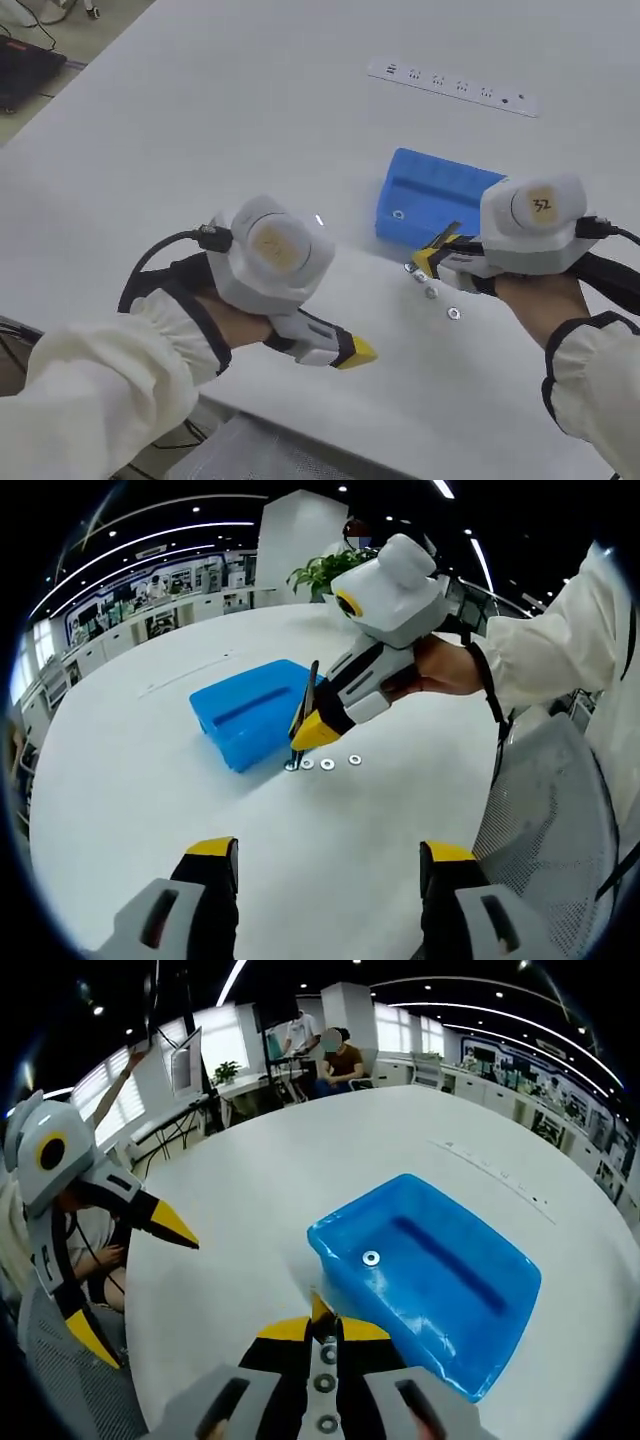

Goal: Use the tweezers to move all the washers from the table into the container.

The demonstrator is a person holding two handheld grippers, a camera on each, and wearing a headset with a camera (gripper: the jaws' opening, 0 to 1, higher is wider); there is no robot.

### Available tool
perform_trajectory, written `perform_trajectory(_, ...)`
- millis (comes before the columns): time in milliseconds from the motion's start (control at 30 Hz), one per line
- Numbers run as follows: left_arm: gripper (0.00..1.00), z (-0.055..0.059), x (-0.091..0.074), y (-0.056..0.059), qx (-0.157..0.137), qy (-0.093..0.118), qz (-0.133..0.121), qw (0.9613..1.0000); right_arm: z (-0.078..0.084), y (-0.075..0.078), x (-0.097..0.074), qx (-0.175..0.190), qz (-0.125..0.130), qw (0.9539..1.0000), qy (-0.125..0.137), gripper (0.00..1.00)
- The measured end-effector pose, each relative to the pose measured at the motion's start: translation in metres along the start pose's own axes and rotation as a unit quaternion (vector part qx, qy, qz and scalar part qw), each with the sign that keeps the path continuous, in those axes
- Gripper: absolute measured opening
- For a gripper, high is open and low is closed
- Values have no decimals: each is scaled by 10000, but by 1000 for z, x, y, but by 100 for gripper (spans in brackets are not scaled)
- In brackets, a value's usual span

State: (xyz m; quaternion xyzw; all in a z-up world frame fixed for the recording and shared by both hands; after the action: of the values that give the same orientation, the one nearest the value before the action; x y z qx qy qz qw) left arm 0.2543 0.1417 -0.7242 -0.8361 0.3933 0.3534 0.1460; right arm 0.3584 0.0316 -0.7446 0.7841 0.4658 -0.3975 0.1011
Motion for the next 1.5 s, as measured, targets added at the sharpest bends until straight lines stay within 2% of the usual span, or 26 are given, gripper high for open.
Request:
perform_trajectory(300, 75, 2, 0, 1, -18, -10, 11, 10000, 1, -1, 1, 35, 42, 10000, 74, 4)
perform_trajectory(700, 75, 1, -5, 0, 10, 28, -44, 10000, -1, -6, 0, -2, 49, 10000, 1, 3)
perform_trajectory(800, 75, 1, -6, -1, -4, 39, -57, 10000, -6, -8, -6, -90, 43, 9999, 44, 3)
perform_trajectory(1133, 75, -3, -5, -1, 37, 93, -58, 9999, -24, -10, -24, -11, -88, 9996, 252, 3)
perform_trajectory(1300, 75, -4, -5, -1, 62, 90, -58, 9999, -38, -6, -30, 58, -65, 9988, 488, 3)
perform_trajectory(1500, 74, -3, -5, -2, 51, 81, -73, 9999, -58, 6, -30, 240, 70, 9963, 825, 3)
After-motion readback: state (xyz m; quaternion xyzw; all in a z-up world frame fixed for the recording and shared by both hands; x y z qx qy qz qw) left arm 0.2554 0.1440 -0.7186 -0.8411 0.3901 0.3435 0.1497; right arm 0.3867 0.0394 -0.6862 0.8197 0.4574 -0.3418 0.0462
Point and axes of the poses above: the centre of the closed fingertips' face, and the gripper's own axes: x roughly forward along the fingers, y roughly to its right, z roughly out of its underside, the point moved 6 cm from there along -x, roughly backward along the fingers, and after that the axes turned 8 degrees about x, right-handed, at the moved point
